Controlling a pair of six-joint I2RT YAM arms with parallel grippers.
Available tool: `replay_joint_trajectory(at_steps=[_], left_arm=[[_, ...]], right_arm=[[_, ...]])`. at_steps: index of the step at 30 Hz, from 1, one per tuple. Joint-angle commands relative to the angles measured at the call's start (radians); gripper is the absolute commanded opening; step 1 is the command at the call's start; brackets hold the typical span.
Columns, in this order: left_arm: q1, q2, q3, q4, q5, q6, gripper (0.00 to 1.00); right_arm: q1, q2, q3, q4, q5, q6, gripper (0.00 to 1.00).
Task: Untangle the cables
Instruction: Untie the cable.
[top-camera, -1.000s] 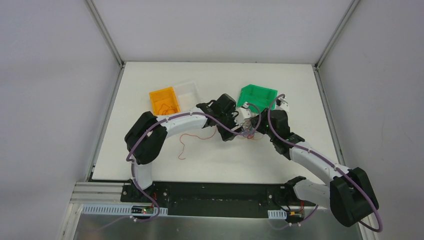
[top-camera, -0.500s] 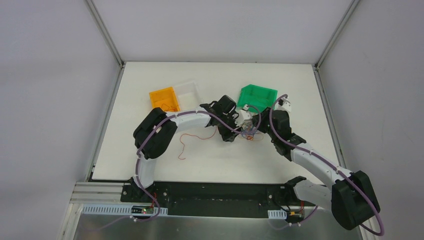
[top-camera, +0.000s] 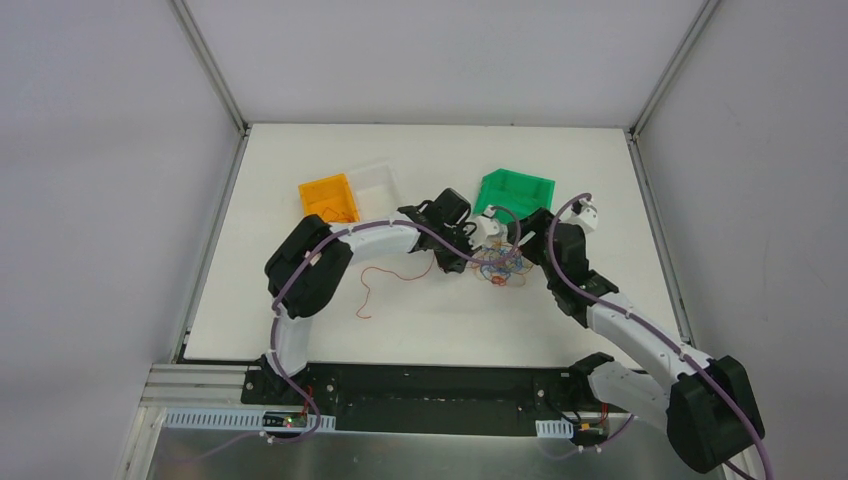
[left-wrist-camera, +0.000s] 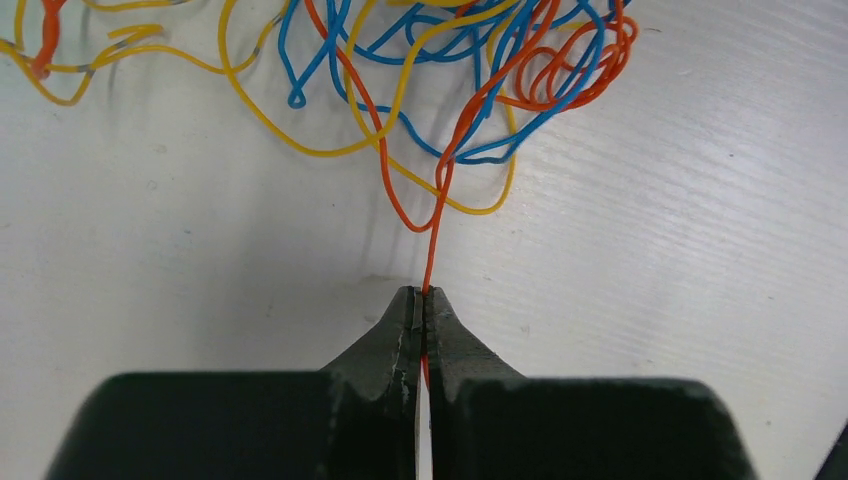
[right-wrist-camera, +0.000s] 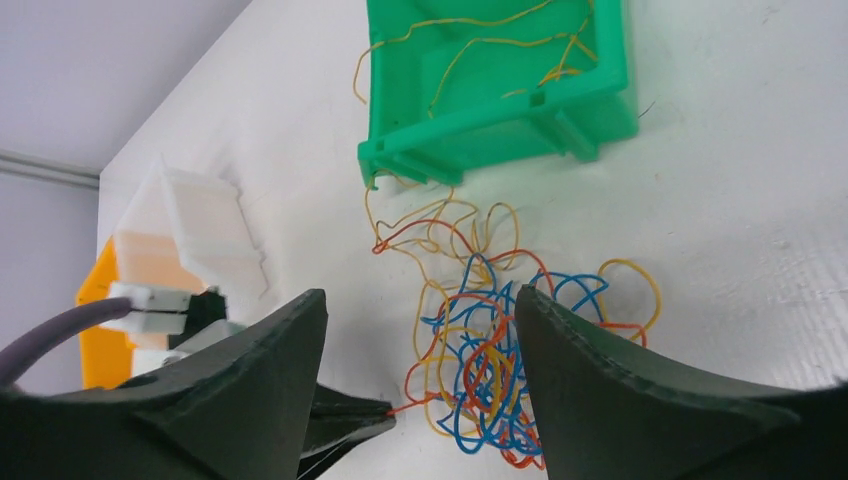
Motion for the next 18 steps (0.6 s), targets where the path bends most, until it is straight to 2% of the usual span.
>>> replay_joint_trajectory(at_steps=[1, 7, 13, 18], left_arm=[[0.023, -0.153, -0.016, -0.001, 0.011, -0.064, 0.0], [0.05, -0.248, -0.014, -0.001, -0.026, -0.151, 0.0], [0.051, -0.298, -0.036, -0.001, -0.099, -0.19, 0.0], [0.051, -0.307, -0.062, -0.002, -0.115, -0.192, 0.0]], right_arm=[[-0.021, -0.048, -0.02, -0.019, 0.122, 0.055, 0.73], [-0.089, -0.062, -0.054, -0.041, 0.119, 0.151, 0.73], [-0.203, 0.076, -0.051, -0.009, -0.127, 0.27, 0.68], [-0.212, 0.216, -0.052, 0.112, -0.331, 0.337, 0.62]])
